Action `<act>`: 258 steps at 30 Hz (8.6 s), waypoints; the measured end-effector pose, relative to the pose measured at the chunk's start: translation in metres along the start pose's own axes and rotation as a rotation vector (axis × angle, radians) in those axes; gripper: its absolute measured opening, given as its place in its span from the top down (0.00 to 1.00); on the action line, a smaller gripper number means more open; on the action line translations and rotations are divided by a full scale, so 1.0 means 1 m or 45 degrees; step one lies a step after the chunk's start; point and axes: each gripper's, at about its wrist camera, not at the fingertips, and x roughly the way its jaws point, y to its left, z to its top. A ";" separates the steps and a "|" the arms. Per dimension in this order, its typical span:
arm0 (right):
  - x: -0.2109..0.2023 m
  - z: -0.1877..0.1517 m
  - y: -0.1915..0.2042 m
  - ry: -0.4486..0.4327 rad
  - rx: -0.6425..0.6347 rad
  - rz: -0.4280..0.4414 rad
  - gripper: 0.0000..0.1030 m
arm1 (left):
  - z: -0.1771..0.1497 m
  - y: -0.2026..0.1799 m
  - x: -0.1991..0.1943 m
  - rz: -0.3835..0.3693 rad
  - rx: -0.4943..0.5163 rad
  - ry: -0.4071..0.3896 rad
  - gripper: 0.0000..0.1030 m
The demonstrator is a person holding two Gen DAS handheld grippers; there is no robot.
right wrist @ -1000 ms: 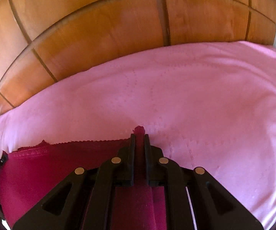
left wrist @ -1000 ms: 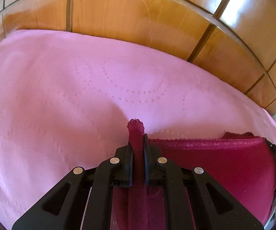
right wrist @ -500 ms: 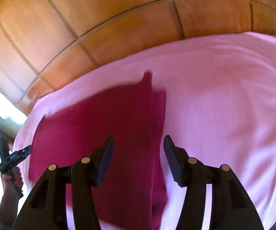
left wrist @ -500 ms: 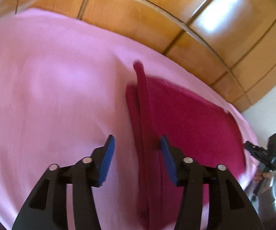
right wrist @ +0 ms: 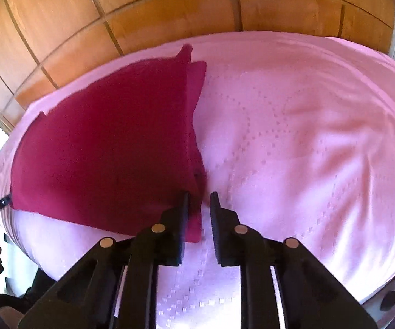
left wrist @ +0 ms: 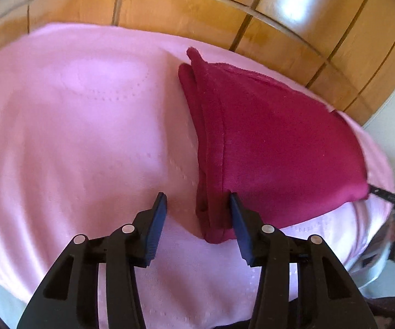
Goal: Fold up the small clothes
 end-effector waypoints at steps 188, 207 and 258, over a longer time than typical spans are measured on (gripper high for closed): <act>0.028 0.022 0.200 -0.067 -0.339 0.809 0.44 | 0.099 0.007 0.048 -0.641 -0.410 0.059 0.21; 0.061 -0.016 0.280 0.016 -0.525 0.755 0.41 | 0.062 0.021 0.026 -0.114 -0.182 0.015 0.62; 0.100 0.118 0.230 -0.074 -0.105 0.759 0.16 | 0.037 -0.005 0.015 0.158 0.051 -0.167 0.37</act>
